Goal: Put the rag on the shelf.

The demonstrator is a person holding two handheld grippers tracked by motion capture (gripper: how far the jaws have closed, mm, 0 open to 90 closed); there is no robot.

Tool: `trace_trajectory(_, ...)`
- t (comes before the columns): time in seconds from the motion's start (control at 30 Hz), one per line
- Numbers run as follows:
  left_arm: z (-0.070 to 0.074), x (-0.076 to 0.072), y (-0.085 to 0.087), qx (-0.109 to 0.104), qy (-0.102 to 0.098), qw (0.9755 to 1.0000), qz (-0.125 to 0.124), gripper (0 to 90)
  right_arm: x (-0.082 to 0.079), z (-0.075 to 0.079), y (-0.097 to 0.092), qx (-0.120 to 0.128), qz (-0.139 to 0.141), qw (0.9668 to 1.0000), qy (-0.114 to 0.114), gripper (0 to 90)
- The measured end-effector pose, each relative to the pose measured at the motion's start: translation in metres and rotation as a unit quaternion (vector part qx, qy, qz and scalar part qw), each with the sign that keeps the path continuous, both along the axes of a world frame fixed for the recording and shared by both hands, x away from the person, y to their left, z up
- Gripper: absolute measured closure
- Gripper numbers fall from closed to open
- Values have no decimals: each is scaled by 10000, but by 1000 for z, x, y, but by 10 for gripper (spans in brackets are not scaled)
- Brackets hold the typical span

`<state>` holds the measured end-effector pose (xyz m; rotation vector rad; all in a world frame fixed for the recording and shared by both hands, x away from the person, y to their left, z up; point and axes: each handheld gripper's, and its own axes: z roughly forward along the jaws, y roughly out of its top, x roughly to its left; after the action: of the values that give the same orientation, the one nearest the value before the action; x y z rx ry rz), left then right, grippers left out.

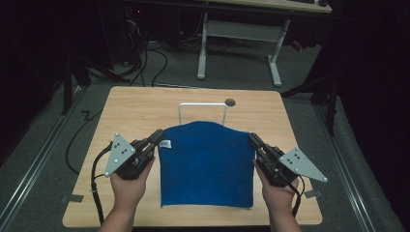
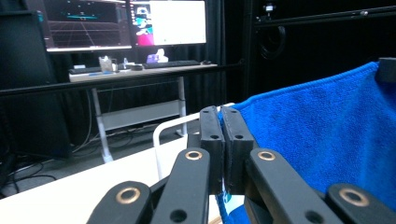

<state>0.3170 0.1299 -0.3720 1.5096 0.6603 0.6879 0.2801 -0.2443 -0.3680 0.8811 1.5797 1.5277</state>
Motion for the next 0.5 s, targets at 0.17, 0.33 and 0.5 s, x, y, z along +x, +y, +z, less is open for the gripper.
trace_trajectory(0.17,9,10,-7,52,-83,10000,0,889,6,11,-1,-54,-64,9999,-104,880)
trace_trajectory(0.33,21,26,-8,40,-155,9998,106,889,19,21,-3,-135,-89,9998,-67,879)
trace_trajectory(0.5,31,44,-7,52,-207,9995,236,890,32,28,-7,-80,-152,9998,-96,879)
